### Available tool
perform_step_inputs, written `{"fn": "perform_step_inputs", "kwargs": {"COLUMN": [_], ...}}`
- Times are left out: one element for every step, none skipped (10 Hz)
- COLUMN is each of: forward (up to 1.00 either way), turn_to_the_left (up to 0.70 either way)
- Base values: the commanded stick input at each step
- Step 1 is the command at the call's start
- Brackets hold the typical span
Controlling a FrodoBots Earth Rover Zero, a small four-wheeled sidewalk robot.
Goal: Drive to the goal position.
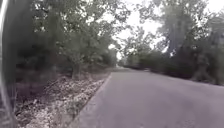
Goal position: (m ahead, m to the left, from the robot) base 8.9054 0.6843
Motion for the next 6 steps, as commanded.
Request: {"fn": "perform_step_inputs", "kwargs": {"forward": [0.7,0.7,0.7,0.7,0.7,0.7], "turn_to_the_left": [-0.09,-0.17,-0.32,-0.26,-0.01,0.01]}}
